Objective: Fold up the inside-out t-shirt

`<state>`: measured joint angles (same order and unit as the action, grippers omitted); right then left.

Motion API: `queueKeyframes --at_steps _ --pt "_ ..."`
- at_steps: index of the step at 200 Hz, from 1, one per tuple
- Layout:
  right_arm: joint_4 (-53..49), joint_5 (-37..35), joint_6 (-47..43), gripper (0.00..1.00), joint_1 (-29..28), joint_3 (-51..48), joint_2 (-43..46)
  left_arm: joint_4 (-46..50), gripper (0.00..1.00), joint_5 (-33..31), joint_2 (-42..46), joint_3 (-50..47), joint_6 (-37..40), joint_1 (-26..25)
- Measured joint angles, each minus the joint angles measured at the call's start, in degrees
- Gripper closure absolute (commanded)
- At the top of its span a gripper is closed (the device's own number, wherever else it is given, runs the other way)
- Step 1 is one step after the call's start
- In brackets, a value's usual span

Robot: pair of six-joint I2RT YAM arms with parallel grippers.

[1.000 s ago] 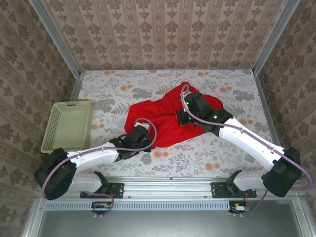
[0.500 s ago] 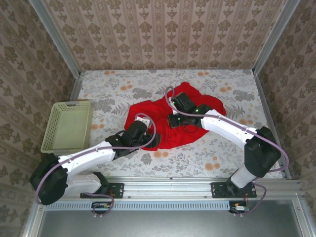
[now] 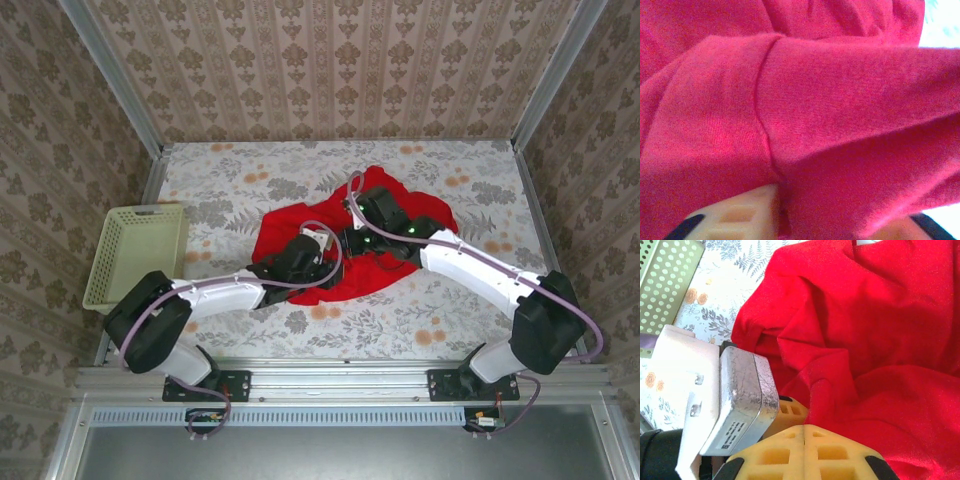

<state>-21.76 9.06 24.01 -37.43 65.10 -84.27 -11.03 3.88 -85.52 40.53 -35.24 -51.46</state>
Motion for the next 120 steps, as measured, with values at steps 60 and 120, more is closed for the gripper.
queueKeyframes --at_steps 60,120 --pt "1.3 -4.9 -0.3 0.67 3.0 -3.1 0.1 -6.9 1.0 0.7 4.7 -5.2 -1.0 0.2" --pt "4.7 -7.6 -2.8 0.59 -3.9 -15.3 6.6 -11.3 1.0 3.9 4.9 -8.0 -2.9 1.7"
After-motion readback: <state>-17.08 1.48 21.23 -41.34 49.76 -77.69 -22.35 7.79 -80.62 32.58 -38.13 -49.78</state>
